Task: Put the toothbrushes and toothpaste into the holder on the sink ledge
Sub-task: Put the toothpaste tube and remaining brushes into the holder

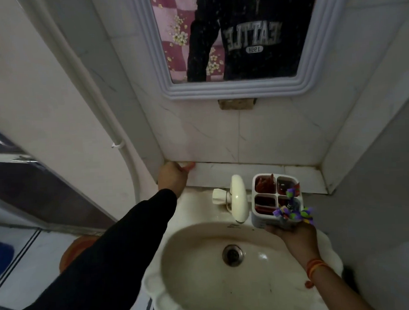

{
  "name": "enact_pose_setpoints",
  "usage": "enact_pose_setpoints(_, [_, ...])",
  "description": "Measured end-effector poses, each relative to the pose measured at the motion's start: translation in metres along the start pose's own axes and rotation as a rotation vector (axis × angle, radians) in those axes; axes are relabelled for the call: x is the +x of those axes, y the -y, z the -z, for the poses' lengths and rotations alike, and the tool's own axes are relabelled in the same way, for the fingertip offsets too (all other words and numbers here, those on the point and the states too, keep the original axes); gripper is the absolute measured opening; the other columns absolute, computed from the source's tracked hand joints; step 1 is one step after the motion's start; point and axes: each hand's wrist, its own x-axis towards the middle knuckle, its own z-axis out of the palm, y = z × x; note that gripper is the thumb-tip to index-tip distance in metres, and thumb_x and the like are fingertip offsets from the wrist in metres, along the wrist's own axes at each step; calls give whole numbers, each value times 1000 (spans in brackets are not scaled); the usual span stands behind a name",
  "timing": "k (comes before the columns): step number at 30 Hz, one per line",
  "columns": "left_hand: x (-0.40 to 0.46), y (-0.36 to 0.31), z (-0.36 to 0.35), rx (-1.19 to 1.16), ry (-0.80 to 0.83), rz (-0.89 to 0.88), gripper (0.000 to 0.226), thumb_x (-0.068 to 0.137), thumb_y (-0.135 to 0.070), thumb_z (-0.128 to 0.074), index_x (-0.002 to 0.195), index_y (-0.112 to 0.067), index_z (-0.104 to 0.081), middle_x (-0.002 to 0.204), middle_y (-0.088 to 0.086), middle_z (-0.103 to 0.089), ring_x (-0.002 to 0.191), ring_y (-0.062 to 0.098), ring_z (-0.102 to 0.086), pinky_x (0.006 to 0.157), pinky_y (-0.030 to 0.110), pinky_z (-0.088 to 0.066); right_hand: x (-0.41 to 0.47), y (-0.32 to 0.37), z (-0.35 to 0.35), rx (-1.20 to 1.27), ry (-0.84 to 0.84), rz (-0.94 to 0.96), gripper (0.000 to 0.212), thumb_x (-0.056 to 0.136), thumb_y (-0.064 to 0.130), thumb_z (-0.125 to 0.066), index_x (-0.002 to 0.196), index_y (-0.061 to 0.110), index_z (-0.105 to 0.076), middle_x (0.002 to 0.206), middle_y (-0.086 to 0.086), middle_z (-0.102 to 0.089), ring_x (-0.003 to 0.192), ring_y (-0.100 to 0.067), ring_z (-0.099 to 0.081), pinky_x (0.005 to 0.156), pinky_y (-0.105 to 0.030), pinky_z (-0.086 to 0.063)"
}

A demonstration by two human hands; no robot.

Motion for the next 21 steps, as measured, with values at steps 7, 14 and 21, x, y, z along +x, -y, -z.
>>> enact_pose_setpoints(7, [-52, -96, 53, -130, -11, -415, 27, 90, -25, -70, 65, -33, -76, 73, -19, -74, 73, 5, -71, 68, 19, -50, -5, 10, 2, 21, 14, -31, 66, 54, 12, -98, 113, 0, -73, 110, -5, -75, 112, -26, -69, 102, -49, -54])
enact_pose_setpoints(14, [-107, -176, 72, 12, 112, -699, 17, 90, -26, -76, 103, -17, -82, 80, -12, -72, 72, 4, -67, 74, 21, -55, -9, 20, 7, 110, 71, -21, 68, 58, -16, -89, 121, -14, -63, 119, -17, -69, 90, 10, -68, 70, 5, -45])
enact_pose_setpoints(21, [-121, -179, 18, 325, 402, -751, 14, 86, -16, -76, 97, -15, -84, 90, 0, -81, 78, 10, -73, 77, 25, -60, -13, 27, 9, 98, 45, -23, 77, 56, -2, -95, 126, -1, -63, 116, -6, -71, 111, -17, -65, 77, 6, -44])
